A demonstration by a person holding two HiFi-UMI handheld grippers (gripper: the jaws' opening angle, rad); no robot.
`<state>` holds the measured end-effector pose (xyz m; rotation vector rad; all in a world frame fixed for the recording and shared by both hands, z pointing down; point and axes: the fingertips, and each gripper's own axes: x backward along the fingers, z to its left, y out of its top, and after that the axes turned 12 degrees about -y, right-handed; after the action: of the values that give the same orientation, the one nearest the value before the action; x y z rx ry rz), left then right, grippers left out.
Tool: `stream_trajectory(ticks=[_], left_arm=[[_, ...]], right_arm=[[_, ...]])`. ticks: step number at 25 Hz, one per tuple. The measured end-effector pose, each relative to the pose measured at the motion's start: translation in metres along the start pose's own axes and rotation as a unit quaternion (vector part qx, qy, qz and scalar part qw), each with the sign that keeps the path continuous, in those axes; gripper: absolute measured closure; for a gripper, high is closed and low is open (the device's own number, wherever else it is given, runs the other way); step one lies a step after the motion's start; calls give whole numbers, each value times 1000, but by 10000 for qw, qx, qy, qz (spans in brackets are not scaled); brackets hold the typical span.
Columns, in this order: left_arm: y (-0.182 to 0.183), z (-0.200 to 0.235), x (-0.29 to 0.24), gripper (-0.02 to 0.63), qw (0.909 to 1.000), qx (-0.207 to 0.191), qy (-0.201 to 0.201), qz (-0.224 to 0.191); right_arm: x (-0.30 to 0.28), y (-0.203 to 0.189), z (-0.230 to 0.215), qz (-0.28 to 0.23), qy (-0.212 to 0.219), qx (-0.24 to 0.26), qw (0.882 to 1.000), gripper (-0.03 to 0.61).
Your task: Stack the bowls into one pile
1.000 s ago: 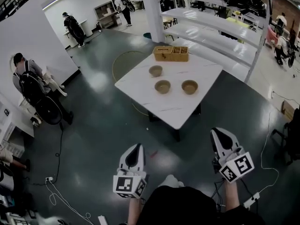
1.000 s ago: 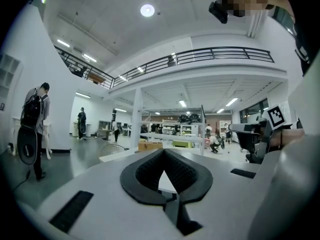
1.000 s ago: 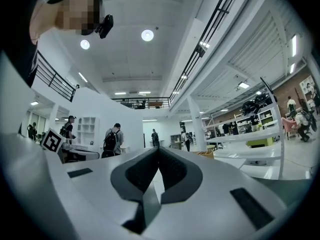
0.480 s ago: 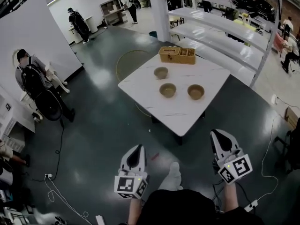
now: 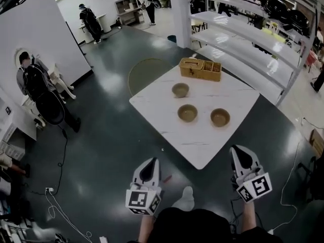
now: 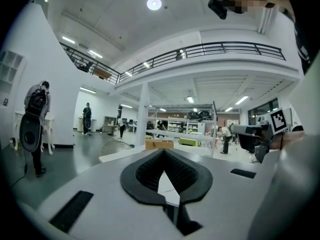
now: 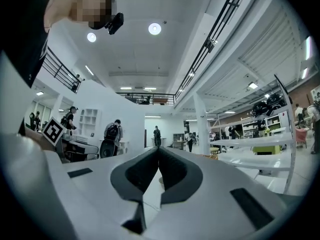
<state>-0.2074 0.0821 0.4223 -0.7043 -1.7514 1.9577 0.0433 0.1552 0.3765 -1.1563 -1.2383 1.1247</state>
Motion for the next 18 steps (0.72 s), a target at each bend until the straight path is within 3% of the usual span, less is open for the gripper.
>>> stream_trajectory(ticks=[10,15,18], left_arm=[[2,40,-68,600,9997,106,-229,61],[8,53,-93,600,9991,145,-403,-30],[11,58,-105,598,9990,101,-422,-49]], right_arm=[[-62,-6,-19,145,-25,59,9999,565],[-87,-11,-22,430,130,-335,9984,565],[-100,-11,-26,360,129,-226,9990,565]])
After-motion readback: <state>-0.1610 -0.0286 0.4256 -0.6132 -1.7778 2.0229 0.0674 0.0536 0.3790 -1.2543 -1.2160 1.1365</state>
